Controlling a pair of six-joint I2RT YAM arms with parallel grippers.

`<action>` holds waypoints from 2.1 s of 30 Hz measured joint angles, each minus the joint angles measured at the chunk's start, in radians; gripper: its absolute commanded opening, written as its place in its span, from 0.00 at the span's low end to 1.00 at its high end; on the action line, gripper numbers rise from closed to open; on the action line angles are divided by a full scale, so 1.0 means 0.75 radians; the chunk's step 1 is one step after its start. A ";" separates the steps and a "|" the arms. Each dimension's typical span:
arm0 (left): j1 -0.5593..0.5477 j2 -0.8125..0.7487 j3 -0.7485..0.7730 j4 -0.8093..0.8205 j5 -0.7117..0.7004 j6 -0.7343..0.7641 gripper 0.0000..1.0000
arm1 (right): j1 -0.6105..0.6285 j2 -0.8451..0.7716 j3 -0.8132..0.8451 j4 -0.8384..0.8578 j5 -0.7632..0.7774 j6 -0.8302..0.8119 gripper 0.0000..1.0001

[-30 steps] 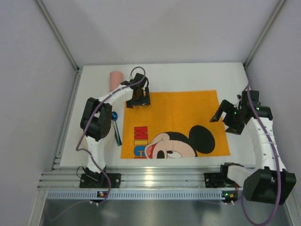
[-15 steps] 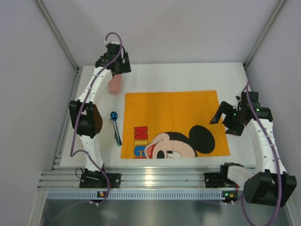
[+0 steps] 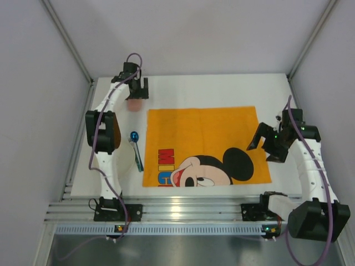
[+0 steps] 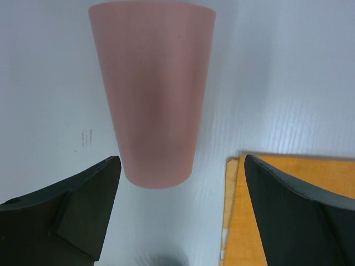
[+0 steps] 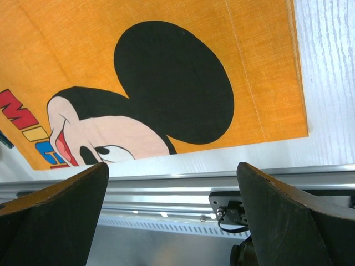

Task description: Set the dinner table for one person

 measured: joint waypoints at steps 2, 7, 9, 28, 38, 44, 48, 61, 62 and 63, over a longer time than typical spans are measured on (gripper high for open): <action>0.000 0.044 0.019 -0.002 -0.020 0.005 0.98 | 0.003 0.015 0.001 -0.002 0.004 -0.003 1.00; 0.004 0.168 0.082 0.004 -0.089 0.009 0.98 | 0.004 0.035 0.001 -0.005 0.018 -0.010 1.00; 0.009 0.197 0.090 0.002 -0.099 0.009 0.98 | 0.004 0.040 0.001 -0.005 0.023 -0.011 1.00; 0.027 0.244 0.097 0.043 -0.015 -0.049 0.04 | 0.010 0.113 0.040 -0.004 0.021 -0.023 1.00; -0.042 -0.279 -0.408 0.060 0.417 -0.127 0.00 | 0.173 0.223 0.475 0.202 -0.311 -0.022 1.00; -0.157 -0.521 -0.451 0.083 0.726 -0.159 0.00 | 0.316 0.264 0.498 0.392 -0.602 0.015 1.00; -0.227 -0.639 -0.550 0.079 1.034 -0.196 0.00 | 0.388 0.310 0.498 0.449 -0.716 0.015 1.00; -0.474 -1.043 -1.004 0.300 1.581 -0.615 0.00 | 0.452 0.323 0.476 0.642 -0.886 0.064 1.00; -0.494 -1.062 -1.016 0.338 1.594 -0.650 0.00 | 0.454 0.323 0.469 0.660 -0.893 0.072 1.00; -0.514 -1.080 -1.034 0.382 1.602 -0.685 0.00 | 0.455 0.323 0.464 0.675 -0.897 0.077 1.00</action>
